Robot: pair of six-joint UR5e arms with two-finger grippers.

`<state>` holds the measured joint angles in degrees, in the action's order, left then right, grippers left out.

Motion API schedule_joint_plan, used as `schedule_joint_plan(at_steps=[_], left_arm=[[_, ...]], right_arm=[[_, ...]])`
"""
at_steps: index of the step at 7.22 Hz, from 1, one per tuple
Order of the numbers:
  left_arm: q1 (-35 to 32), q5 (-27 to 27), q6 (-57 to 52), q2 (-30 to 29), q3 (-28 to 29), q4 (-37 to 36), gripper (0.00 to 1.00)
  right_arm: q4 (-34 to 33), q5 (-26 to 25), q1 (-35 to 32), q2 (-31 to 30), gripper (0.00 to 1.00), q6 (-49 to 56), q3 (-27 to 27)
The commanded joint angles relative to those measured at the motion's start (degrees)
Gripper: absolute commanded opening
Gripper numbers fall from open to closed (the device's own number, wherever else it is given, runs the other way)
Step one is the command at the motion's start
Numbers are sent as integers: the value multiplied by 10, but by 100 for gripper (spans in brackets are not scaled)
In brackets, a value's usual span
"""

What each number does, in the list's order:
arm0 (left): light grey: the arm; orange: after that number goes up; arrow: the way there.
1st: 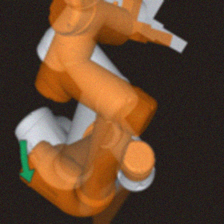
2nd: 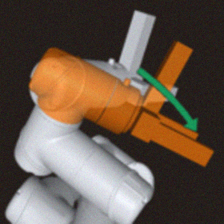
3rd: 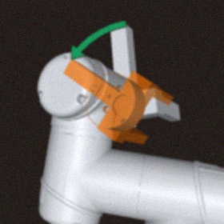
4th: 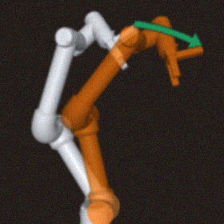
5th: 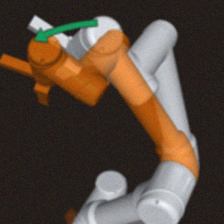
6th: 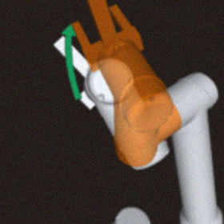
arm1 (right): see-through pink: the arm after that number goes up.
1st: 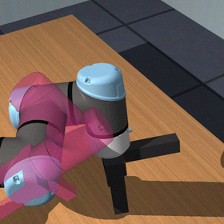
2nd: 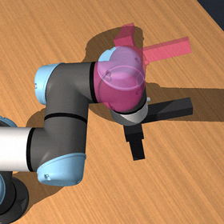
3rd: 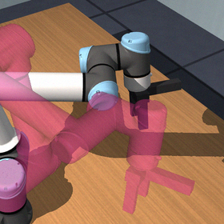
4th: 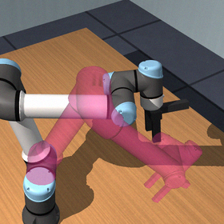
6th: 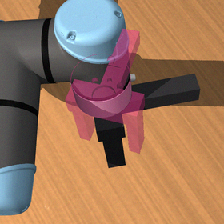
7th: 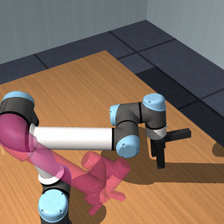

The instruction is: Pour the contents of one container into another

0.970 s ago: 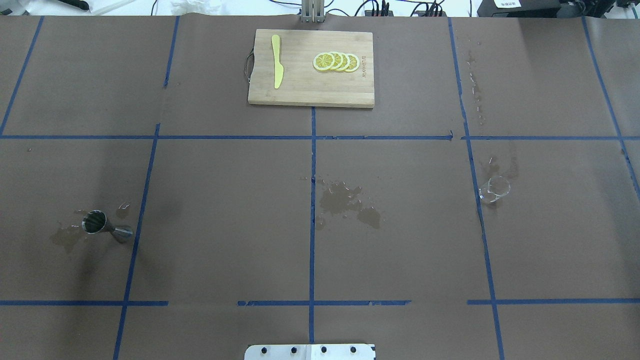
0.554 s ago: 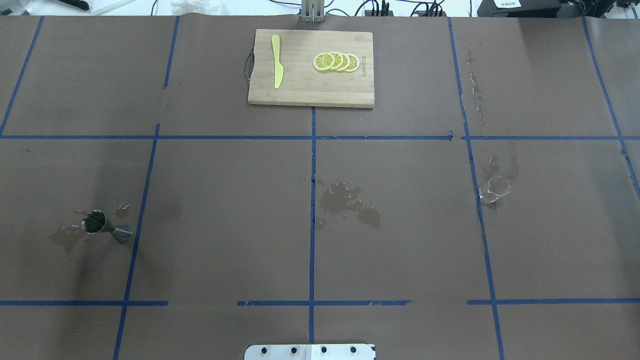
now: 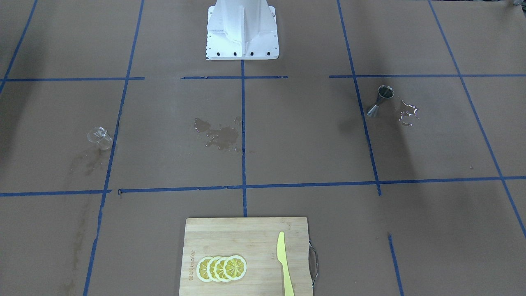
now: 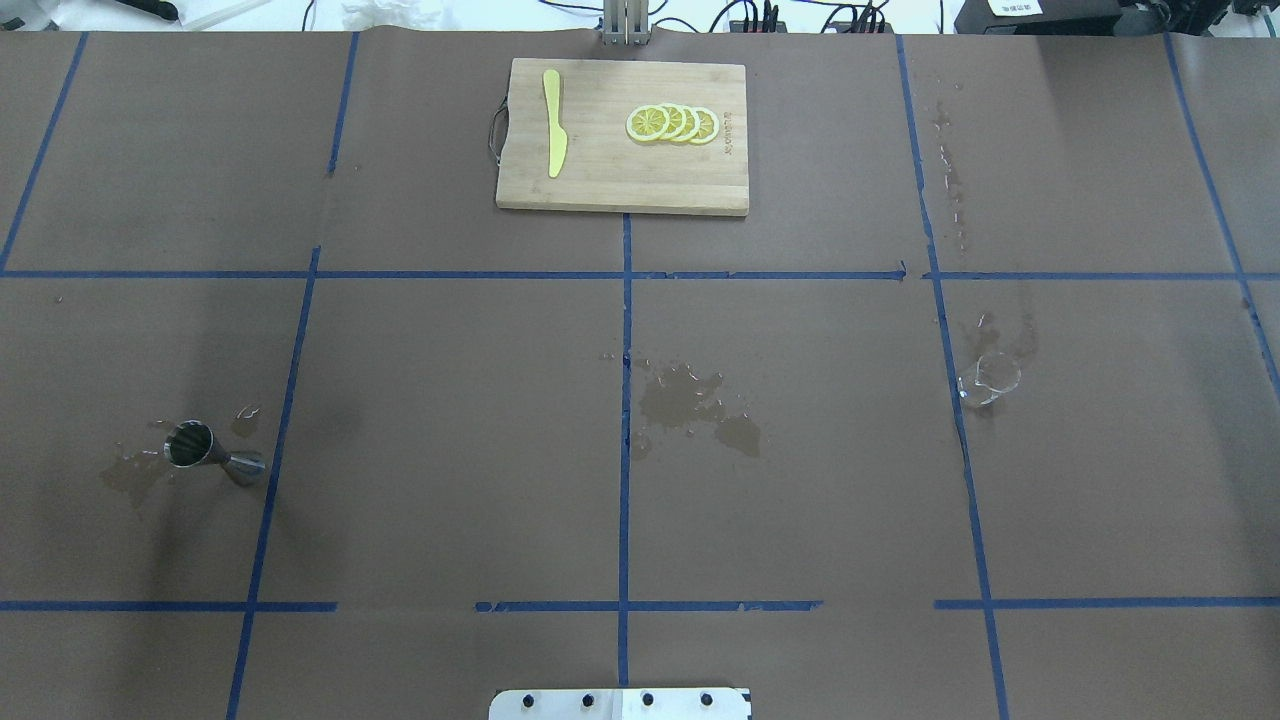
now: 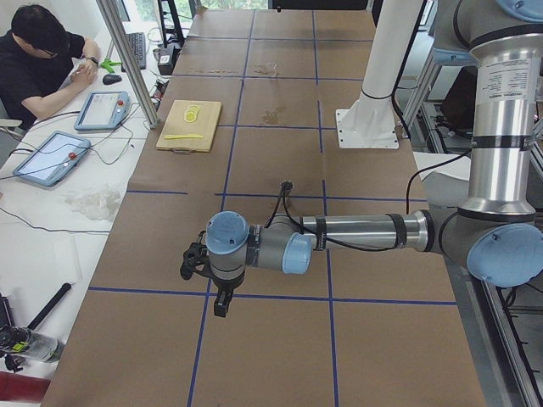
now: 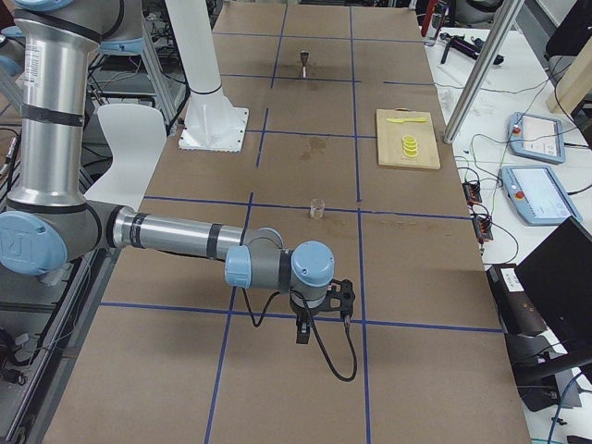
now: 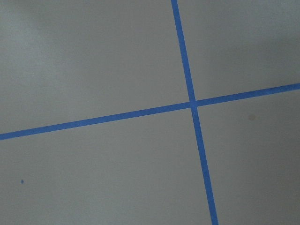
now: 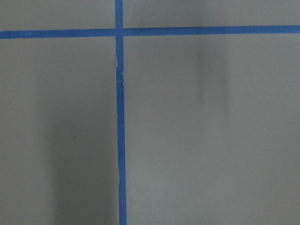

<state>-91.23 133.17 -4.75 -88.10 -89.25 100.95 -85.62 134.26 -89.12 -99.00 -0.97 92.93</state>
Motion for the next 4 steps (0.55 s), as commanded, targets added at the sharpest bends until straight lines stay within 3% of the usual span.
schedule_joint_plan(at_steps=[1, 4], left_arm=[[0, 0, 0, 0, -1, 0, 100], [0, 1, 0, 0, -1, -1, 100]], right_arm=[[0, 0, 0, 0, 100, 0, 1], [0, -1, 2, 0, 100, 0, 4]])
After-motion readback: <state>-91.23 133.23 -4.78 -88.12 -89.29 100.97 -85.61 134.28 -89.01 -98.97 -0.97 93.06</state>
